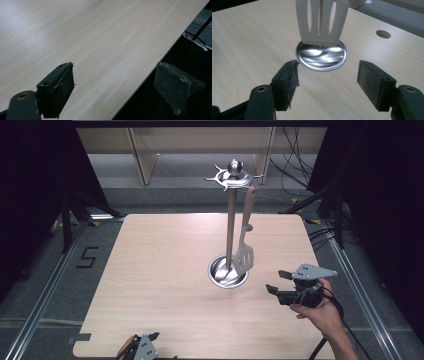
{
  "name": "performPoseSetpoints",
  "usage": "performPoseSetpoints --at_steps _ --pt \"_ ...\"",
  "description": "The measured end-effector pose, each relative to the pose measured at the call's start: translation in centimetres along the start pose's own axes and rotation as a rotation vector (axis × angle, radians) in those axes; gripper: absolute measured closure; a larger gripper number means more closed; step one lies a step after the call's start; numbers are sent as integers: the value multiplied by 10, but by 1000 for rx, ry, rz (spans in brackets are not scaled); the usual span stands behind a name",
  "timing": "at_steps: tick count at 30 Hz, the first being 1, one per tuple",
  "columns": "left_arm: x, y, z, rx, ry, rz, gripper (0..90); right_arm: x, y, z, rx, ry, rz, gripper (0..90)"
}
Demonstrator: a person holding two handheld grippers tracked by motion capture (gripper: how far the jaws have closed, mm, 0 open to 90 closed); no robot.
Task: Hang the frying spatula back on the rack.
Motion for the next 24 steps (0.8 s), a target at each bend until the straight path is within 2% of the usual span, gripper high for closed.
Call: performPoseSetpoints --at_steps 1,2,3,5,9,11,12,14,15,16,18,20,22,23,24 --pt "0 1 0 4 3 3 153 0 0 0 0 0 0 340" --pt "-1 2 1 11 -11 2 153 1 0 0 -5 0 1 340" --pt "-1 1 1 2 -13 -1 153 1 -1 -2 2 17 -12 340" --pt "-1 0 0 -1 3 -4 153 5 -2 1 -4 3 -4 340" --pt "0 0 0 4 3 -2 153 8 -3 4 -12 -24 16 340" --pt "0 0 0 2 -6 1 153 10 -3 4 -9 -15 19 339" --pt "0 0 -1 12 5 -4 153 10 -3 4 -9 -15 19 339" --pt "0 0 0 4 -9 2 153 11 -3 4 -18 -5 23 339" --pt "-1 0 -1 13 9 -17 153 12 -4 3 -7 8 11 339" --pt "1 1 -1 13 -1 1 153 13 -3 6 -10 -12 22 339" --pt "1 1 1 2 -7 2 153 14 -4 5 -12 2 25 339" --pt "0 1 0 10 3 -11 153 15 -5 7 -13 -14 23 339" --pt "1 2 2 2 -15 -4 153 17 -4 9 -17 -28 34 338" --pt "1 2 2 1 -18 -1 153 18 -5 8 -15 -2 35 337" --pt "1 2 2 1 -18 -2 153 18 -5 8 -15 -2 35 337"
Point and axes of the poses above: each handheld gripper's, and its own axes: y roughly backward along the jaws, x roughly out of its underside, z roughly to its left, the point moved 6 cm from there along -y, roughly forward along the jaws, and after that the axes turned 1 degree about -y, right-handed, at the moved point
